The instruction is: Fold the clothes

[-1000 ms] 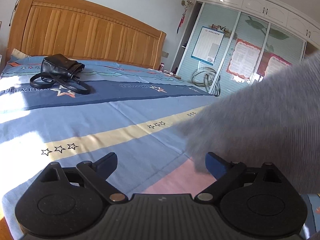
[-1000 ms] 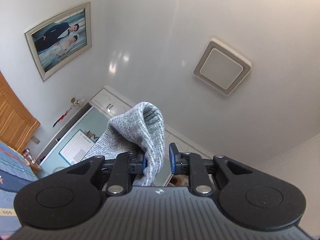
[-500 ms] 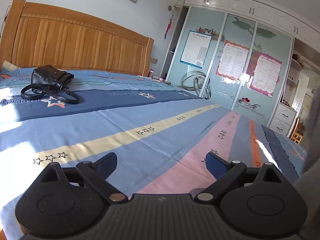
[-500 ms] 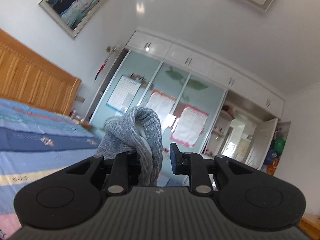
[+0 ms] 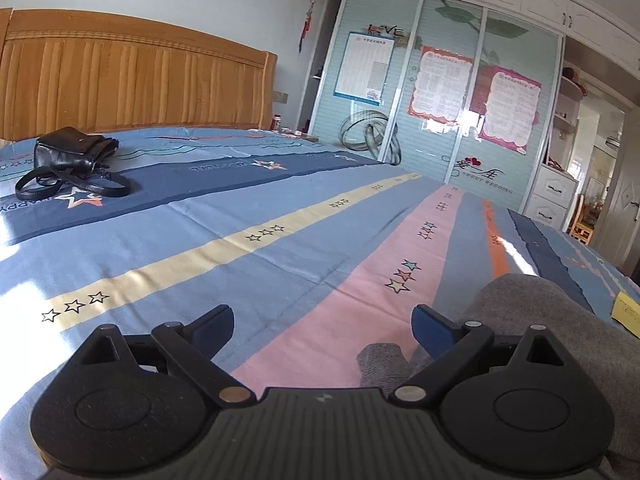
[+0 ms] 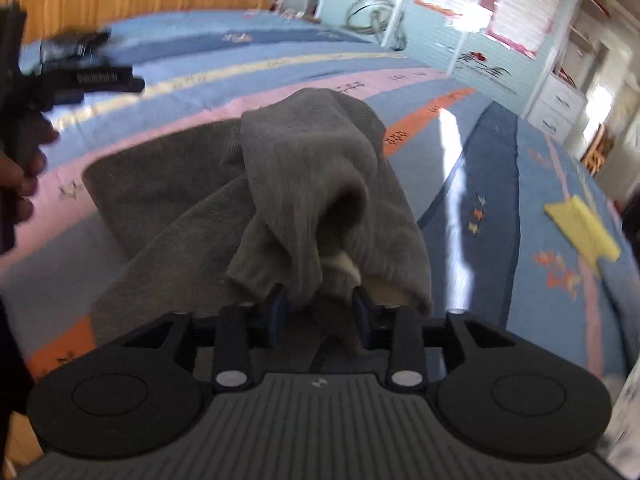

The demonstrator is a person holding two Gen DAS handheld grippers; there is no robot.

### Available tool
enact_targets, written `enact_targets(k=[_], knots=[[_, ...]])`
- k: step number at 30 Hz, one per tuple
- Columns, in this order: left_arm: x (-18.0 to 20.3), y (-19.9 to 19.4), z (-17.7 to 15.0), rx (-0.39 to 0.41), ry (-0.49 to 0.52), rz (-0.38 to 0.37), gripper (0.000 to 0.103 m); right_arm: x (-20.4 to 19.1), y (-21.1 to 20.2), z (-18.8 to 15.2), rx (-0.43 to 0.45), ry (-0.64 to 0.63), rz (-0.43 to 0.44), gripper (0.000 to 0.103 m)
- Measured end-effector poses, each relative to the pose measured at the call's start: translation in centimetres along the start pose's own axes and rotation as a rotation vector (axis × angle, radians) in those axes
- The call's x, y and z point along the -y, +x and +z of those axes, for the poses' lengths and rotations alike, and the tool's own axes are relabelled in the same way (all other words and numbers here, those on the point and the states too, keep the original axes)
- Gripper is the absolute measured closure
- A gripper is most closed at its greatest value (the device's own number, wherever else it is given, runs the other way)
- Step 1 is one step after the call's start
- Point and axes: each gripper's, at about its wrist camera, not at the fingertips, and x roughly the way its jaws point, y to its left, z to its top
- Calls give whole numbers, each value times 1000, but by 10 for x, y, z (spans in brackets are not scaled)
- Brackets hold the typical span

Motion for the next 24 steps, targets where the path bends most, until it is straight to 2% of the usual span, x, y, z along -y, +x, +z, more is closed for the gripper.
enact_targets(k=[4,5,7,10,16,18,20,22,24], knots=[[22,-6,-6,16,84,-46,6,12,-31,-23,119,222,38,51],[28,-6,-8,10,100,-60,6,17,-38,-23,156,281,36,49],[39,-7,-11,1,126,-82,4,34,-48,-32,238,419,25,37],[54,-10,-13,-7,156,-140,1,49,-52,-50,303,569,-1,35],[68,-4,-7,-148,-7,-426,1,68,-53,-86,351,689,-39,32],[73,4,-6,-183,-46,-462,1,74,-50,-98,372,728,-33,31],[74,14,-7,-213,-90,-444,1,86,-42,-111,398,798,-19,31],[74,27,-9,-273,-151,-443,1,100,-32,-126,418,897,6,31],[72,41,-12,-352,-229,-473,1,113,-23,-142,435,993,24,31]])
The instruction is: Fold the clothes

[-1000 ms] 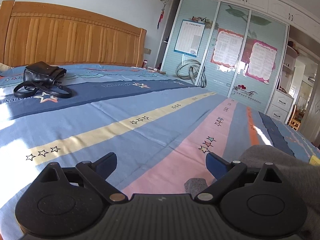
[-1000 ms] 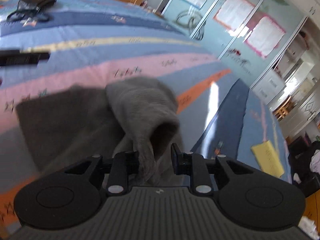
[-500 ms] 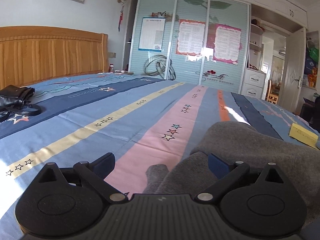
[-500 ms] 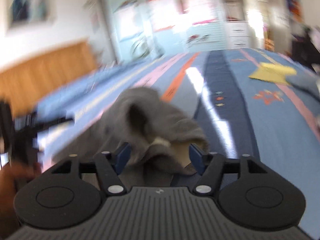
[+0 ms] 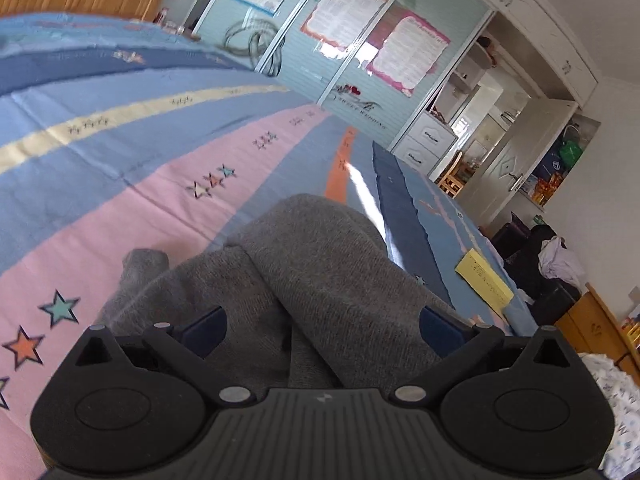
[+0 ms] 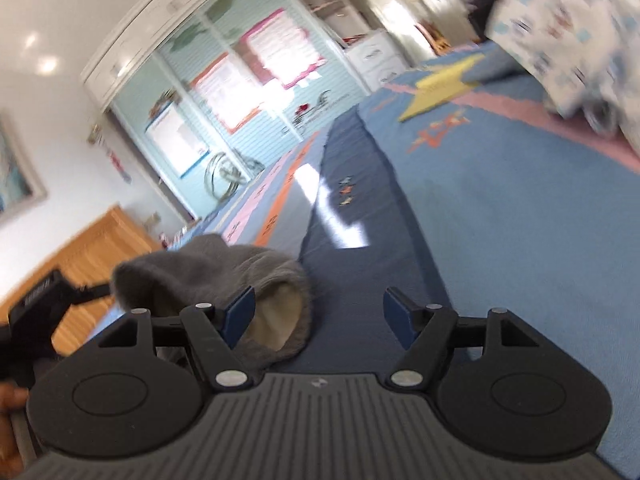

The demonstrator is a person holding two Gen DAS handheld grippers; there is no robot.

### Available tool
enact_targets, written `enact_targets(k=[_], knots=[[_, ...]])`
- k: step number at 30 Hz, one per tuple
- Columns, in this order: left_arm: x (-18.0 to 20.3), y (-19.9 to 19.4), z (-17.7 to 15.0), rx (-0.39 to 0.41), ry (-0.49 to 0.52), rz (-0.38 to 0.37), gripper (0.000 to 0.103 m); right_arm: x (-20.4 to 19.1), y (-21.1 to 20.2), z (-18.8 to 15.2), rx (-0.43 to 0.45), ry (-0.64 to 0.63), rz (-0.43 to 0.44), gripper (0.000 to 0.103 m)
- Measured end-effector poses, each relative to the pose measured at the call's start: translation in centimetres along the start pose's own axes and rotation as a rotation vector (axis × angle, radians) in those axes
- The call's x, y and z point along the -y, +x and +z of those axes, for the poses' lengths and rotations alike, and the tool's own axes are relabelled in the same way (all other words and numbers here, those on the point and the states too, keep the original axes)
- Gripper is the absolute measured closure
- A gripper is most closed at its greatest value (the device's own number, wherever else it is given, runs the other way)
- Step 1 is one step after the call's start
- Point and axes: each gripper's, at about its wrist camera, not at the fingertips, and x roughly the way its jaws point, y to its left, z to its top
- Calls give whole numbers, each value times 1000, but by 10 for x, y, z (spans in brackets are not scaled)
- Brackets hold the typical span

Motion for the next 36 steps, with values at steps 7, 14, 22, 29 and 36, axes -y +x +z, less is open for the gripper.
enact_targets(k=[7,14,22,29,36], knots=[[-18,30,6,-81,-194,-79,1,16,9,-5,-16,58,-27,29],[-39,59,18,-111,-396,-150,1,10,14,-8,-38,5,-13,26],[-37,81,20,-65,-337,-228,28,13,16,-8,-31,-3,-11,25],[-17,63,20,9,-120,-230,80,13,19,-7,-31,-10,-12,25],[12,43,16,86,157,-52,93,12,20,-8,-32,-19,-19,25]])
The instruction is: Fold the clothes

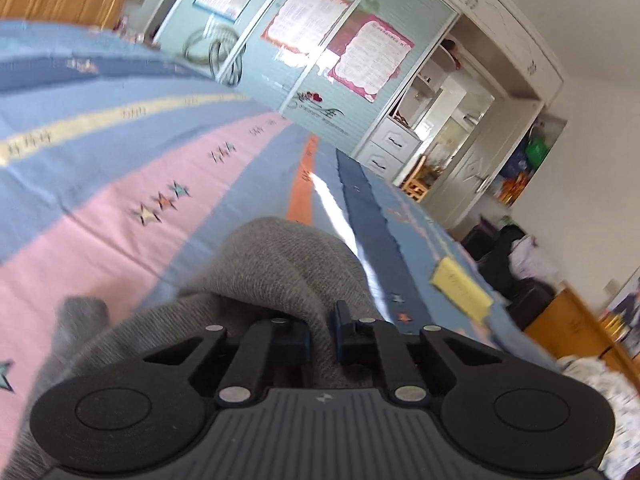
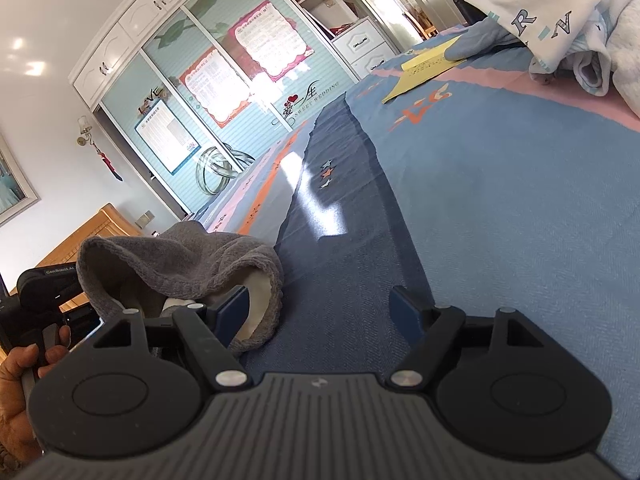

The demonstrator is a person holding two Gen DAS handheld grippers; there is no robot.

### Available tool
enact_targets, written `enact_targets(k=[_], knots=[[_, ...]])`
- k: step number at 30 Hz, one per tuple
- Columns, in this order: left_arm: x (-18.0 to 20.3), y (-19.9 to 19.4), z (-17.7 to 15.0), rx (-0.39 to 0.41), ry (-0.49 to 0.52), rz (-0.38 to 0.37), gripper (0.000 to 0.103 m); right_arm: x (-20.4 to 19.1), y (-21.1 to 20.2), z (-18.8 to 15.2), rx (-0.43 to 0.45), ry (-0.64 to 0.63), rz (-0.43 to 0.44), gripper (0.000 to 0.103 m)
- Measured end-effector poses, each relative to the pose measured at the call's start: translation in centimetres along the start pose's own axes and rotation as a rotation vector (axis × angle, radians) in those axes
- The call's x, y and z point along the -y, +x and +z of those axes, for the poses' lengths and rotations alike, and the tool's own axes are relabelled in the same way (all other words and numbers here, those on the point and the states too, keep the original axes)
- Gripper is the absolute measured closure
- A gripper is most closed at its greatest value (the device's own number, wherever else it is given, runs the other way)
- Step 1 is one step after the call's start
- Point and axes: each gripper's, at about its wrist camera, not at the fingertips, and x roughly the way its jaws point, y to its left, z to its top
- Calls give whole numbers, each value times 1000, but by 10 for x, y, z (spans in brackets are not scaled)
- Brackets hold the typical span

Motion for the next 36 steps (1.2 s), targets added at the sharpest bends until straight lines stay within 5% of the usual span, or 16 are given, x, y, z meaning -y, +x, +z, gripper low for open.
enact_targets(k=[7,16,36], knots=[[9,-5,2,-38,21,80,97,0,1,0,-1,-5,-4,25],[14,-23,6,41,67,181,98,2,3,1,-2,-7,-4,25],[-17,-74,32,122,-4,267,99,10,2,7,-6,-13,-7,25]])
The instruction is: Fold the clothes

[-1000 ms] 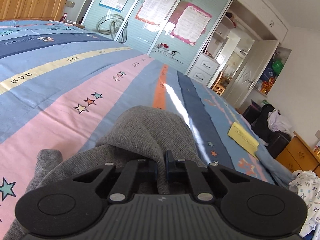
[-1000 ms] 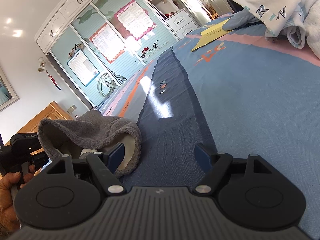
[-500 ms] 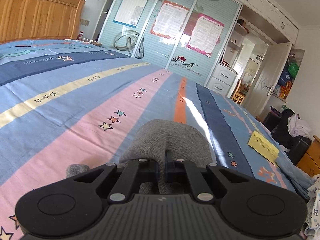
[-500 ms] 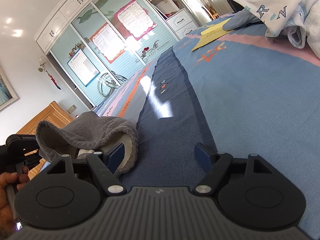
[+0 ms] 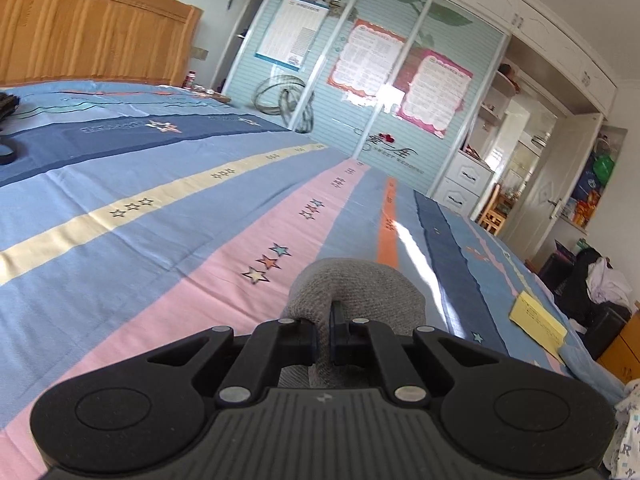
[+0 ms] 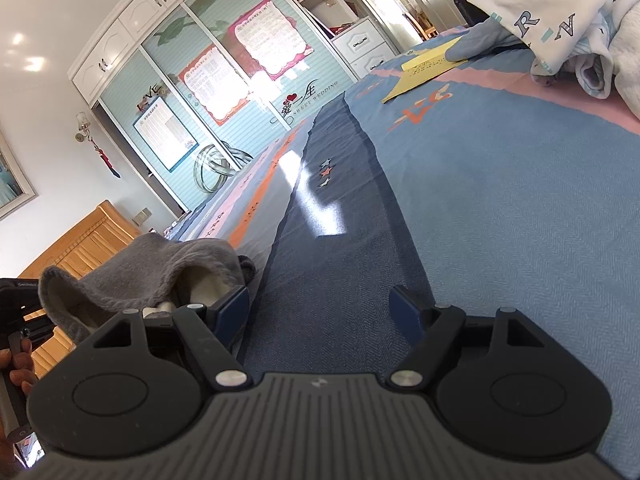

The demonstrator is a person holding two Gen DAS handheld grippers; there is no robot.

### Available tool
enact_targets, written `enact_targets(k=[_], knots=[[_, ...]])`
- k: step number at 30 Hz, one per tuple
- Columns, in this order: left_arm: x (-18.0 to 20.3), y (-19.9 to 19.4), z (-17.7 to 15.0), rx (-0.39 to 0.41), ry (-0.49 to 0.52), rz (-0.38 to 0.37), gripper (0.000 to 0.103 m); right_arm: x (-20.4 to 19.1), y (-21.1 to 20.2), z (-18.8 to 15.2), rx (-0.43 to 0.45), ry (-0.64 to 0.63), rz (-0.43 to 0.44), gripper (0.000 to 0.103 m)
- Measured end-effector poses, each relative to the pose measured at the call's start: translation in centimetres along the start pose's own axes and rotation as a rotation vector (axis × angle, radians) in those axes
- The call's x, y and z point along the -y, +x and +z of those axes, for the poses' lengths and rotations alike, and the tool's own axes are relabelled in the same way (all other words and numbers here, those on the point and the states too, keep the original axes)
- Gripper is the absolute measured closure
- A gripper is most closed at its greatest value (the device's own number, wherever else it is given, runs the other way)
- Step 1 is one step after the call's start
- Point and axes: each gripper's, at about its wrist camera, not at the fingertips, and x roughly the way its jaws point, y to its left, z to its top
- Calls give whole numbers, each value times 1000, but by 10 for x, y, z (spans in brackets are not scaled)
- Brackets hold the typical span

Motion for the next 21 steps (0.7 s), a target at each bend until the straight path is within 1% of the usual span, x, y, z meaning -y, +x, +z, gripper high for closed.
enact_targets(k=[2,7,14,16,19,21], knots=[[-12,-1,3,3,-12,23,99,-3,1,-1,-1,-8,-9,25],[-41,4,7,-30,-59,63,99,-7,2,-2,-2,-26,-31,25],[-61,16,5,-71,-80,119,99,-18,4,-4,-10,-77,-79,25],[-64,20,4,-80,-84,126,99,-27,5,-6,-17,-123,-116,24],[-66,23,3,-88,-73,133,99,-49,2,-12,1,-216,-186,22],[-66,25,2,-94,-63,137,99,-73,-6,-18,47,-313,-170,22]])
